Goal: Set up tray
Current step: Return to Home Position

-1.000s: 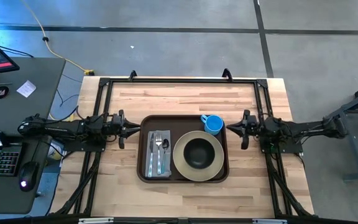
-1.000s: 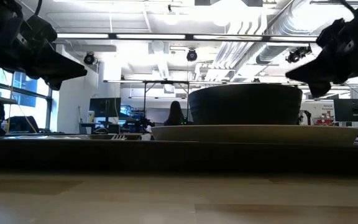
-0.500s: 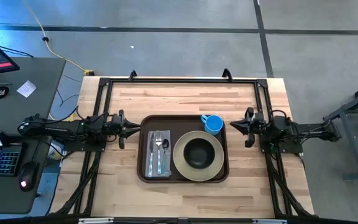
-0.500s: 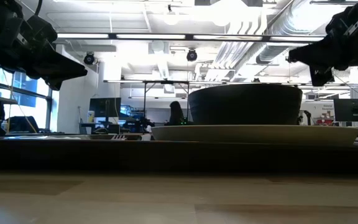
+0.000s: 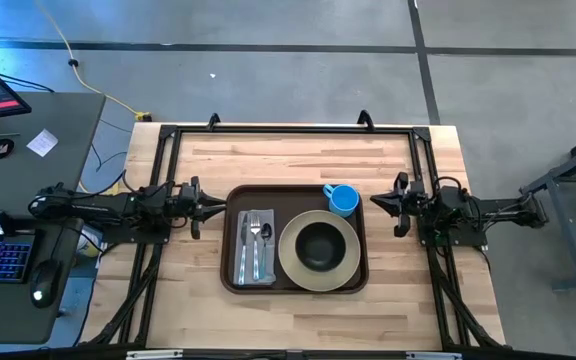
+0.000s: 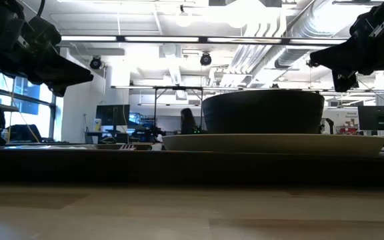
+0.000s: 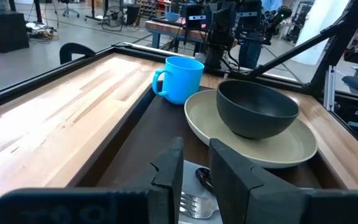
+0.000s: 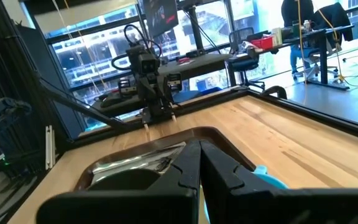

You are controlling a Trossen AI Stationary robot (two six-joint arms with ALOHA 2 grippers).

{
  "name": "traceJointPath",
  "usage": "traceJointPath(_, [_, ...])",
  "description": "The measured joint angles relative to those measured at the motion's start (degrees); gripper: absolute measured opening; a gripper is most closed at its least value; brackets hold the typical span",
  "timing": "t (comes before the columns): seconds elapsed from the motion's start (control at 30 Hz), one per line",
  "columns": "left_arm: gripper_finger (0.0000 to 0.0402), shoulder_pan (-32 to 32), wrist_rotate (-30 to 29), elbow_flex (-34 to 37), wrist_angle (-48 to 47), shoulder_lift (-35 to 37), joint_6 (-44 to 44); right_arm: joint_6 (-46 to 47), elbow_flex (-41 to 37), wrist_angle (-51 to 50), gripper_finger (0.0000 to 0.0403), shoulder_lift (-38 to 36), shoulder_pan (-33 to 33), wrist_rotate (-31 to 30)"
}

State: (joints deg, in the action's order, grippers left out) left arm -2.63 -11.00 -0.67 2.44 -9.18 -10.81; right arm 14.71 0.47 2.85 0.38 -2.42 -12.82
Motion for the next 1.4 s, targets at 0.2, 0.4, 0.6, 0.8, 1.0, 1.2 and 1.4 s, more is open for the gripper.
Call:
traceJointPath(0.2, [0.0113, 0.0, 0.0, 0.0, 0.0, 0.0, 0.0, 0.0, 0.0, 0.1, 0.0000, 0.0, 0.0, 0.0])
traceJointPath(0.4, [0.0113, 0.0, 0.0, 0.0, 0.0, -0.9, 0.0, 0.0, 0.0, 0.5, 0.0000, 0.0, 0.0, -0.1])
traceJointPath(0.6, [0.0113, 0.0, 0.0, 0.0, 0.0, -1.0, 0.0, 0.0, 0.0, 0.9, 0.0000, 0.0, 0.0, -0.1])
traceJointPath(0.8, [0.0113, 0.0, 0.0, 0.0, 0.0, -1.1, 0.0, 0.0, 0.0, 1.0, 0.0000, 0.0, 0.0, -0.1])
traceJointPath(1.0, [0.0113, 0.0, 0.0, 0.0, 0.0, -1.1, 0.0, 0.0, 0.0, 1.0, 0.0000, 0.0, 0.0, -0.1])
traceJointPath(1.2, [0.0113, 0.0, 0.0, 0.0, 0.0, -1.1, 0.0, 0.0, 0.0, 1.1, 0.0000, 0.0, 0.0, -0.1])
traceJointPath(1.4, [0.0113, 0.0, 0.0, 0.0, 0.0, -1.2, 0.0, 0.0, 0.0, 1.1, 0.0000, 0.0, 0.0, -0.1])
